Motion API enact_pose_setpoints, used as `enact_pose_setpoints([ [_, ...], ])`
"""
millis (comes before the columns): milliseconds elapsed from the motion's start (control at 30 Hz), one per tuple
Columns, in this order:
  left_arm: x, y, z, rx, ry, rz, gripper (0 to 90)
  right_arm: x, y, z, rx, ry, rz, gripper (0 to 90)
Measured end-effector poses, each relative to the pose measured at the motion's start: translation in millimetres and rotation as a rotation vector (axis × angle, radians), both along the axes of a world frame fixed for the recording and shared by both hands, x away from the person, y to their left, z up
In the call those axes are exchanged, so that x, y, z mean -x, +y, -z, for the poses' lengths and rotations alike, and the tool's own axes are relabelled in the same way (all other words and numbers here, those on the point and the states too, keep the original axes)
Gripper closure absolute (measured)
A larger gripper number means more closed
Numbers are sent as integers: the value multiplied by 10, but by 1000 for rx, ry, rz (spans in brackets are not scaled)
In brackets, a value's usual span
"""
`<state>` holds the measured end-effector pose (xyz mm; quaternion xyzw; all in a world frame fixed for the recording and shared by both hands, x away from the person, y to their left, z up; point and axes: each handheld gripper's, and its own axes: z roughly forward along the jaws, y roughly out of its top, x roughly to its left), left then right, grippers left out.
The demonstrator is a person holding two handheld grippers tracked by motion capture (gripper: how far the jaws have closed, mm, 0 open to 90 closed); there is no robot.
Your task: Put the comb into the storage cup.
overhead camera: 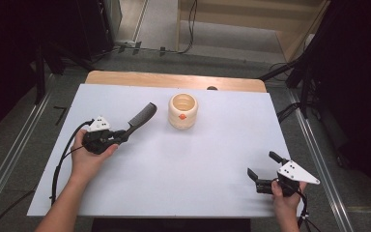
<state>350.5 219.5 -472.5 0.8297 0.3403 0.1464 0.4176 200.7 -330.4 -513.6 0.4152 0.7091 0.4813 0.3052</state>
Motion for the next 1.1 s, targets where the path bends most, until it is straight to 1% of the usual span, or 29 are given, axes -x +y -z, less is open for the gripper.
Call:
enact_pose_setpoints([
  [100, 32, 5, -30, 19, -14, -8, 726, 1, 2, -12, -1, 4, 3, 0],
  [200, 63, 0, -58, 30, -25, -4, 727, -8, 16, -27, -1, 4, 9, 0],
  [300, 88, -9, -80, 38, -37, -5, 726, -22, 40, -44, -8, 9, 3, 0],
  [367, 111, -18, -102, 51, -48, -6, 726, -43, 96, -95, -13, -1, -5, 0],
  [433, 120, -27, -112, 69, -50, -5, 727, -61, 133, -140, -18, -4, -13, 0],
  [467, 120, -27, -112, 69, -50, -5, 727, -68, 152, -162, -26, -5, -18, 0],
  [500, 126, -38, -120, 83, -47, -3, 726, -84, 176, -187, -30, -7, -23, 0],
  [533, 130, -46, -123, 85, -48, 0, 726, -97, 187, -202, -29, -5, -22, 0],
  [633, 143, -66, -128, 89, -52, 0, 726, -155, 233, -259, -45, 3, -30, 0],
  [733, 163, -86, -144, 97, -59, 2, 726, -204, 270, -302, -52, -7, -40, 0],
  [767, 168, -90, -150, 99, -62, 3, 726, -241, 308, -341, -57, -4, -42, 0],
  [833, 181, -102, -167, 112, -68, 5, 726, -273, 342, -372, -64, -8, -52, 0],
  [933, 190, -104, -186, 117, -76, 5, 726, -322, 421, -435, -71, -14, -69, 0],
  [967, 195, -110, -199, 132, -79, 4, 726, -334, 438, -449, -74, -12, -72, 0],
  [1000, 195, -110, -199, 132, -79, 4, 726, -334, 438, -449, -74, -12, -72, 0],
  [1033, 195, -116, -210, 146, -73, 8, 726, -371, 486, -483, -85, -5, -80, 0],
  [1100, 206, -132, -217, 153, -76, 11, 726, -408, 527, -503, -94, -1, -88, 0],
])
